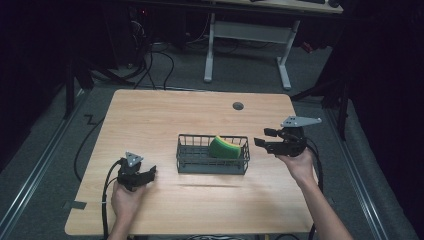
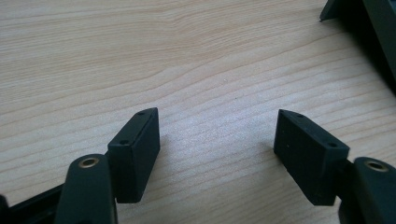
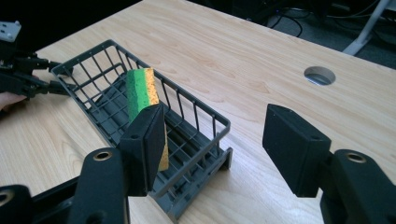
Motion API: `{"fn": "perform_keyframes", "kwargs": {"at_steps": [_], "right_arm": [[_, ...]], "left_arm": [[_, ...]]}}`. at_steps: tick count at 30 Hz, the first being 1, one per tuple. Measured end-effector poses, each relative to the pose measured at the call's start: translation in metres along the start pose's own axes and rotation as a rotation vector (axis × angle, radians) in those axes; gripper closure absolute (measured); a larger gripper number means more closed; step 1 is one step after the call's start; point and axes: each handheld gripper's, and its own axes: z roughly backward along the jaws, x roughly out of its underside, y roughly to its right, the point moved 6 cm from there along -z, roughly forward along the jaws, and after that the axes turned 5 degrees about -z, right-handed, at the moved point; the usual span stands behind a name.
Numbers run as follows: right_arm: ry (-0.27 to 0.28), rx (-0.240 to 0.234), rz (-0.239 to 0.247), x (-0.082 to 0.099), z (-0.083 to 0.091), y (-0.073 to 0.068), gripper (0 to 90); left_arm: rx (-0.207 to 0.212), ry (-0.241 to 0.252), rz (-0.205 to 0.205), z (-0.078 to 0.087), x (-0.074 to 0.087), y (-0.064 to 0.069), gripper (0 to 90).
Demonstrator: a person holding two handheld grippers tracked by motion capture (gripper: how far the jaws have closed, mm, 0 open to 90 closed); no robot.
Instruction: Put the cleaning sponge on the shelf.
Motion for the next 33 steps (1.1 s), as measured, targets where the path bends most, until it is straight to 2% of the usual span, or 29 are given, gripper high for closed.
{"fn": "perform_keyframes", "kwargs": {"at_steps": [4,9,12,17,23,29,33], "right_arm": [[0.000,0.023,-0.025,0.011,0.005,0.007,39.4],[0.046,0.041,-0.079,0.023,0.015,0.014,39.9],[0.053,0.058,-0.100,0.032,0.018,0.019,40.3],[0.061,0.088,-0.162,0.055,0.020,0.029,40.7],[0.040,0.142,-0.191,0.088,0.012,0.037,40.4],[-0.026,0.243,-0.220,0.133,-0.008,0.047,38.6],[-0.068,0.313,-0.205,0.155,-0.018,0.049,38.0]], "left_arm": [[0.000,0.000,0.000,0.000,0.000,0.000,32.0],[0.000,0.000,0.000,0.000,0.000,0.000,32.0],[0.000,0.000,0.000,0.000,0.000,0.000,32.0],[-0.001,0.000,-0.001,0.000,0.000,0.000,32.0],[-0.001,0.000,-0.001,0.000,0.000,0.000,32.0],[-0.001,0.000,-0.001,0.000,0.000,0.000,31.9],[-0.001,0.000,0.000,0.000,0.000,0.000,32.0]]}}
